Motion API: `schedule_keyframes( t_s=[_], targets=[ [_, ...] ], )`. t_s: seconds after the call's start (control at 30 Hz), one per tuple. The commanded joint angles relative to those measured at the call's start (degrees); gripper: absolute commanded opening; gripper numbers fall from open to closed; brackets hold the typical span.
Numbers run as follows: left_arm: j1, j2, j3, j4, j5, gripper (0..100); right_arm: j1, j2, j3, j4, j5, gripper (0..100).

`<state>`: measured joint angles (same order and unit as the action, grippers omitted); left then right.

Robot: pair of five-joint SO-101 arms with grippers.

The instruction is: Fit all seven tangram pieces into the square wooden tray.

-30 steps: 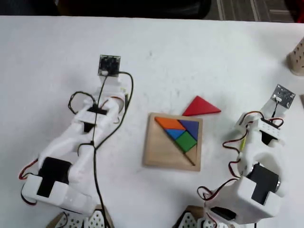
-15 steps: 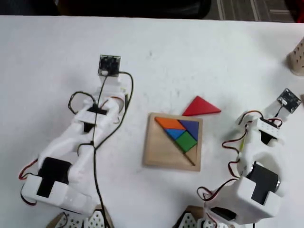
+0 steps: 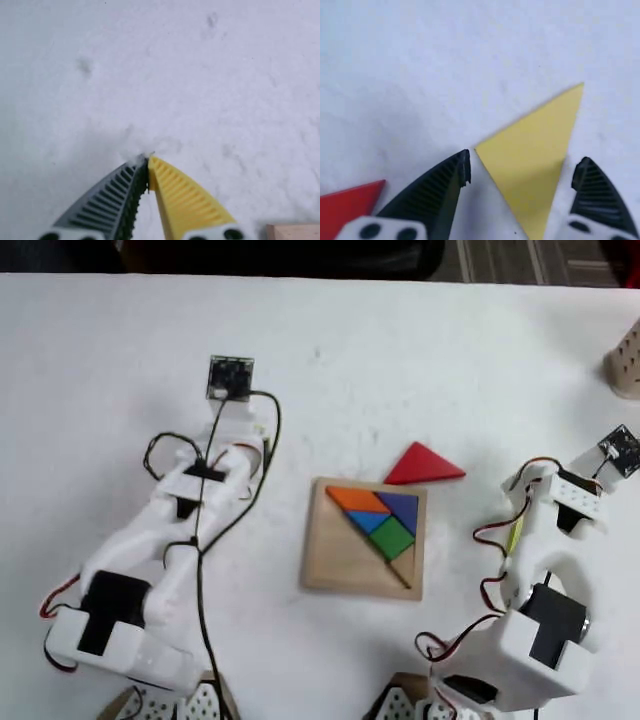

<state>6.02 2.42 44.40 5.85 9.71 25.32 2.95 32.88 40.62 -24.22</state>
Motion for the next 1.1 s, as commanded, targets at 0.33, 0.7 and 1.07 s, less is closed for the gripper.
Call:
schedule_keyframes(
  t_s=[0.33, 0.7, 1.07],
  targets=[
    [-0.8, -0.2, -1.7, -1.6, -0.6, 3, 0.0, 14.6, -18.4, 8.8, -4.0, 32.1],
    [-0.7, -0.2, -1.7, -1.6, -3.9, 3, 0.1, 16.6, -19.6, 10.2, -3.5, 32.0],
    [-0.7, -0.2, -1.7, -1.6, -4.0, 3, 1.0, 16.3, -17.2, 14.7, 1.7, 31.9]
  ],
)
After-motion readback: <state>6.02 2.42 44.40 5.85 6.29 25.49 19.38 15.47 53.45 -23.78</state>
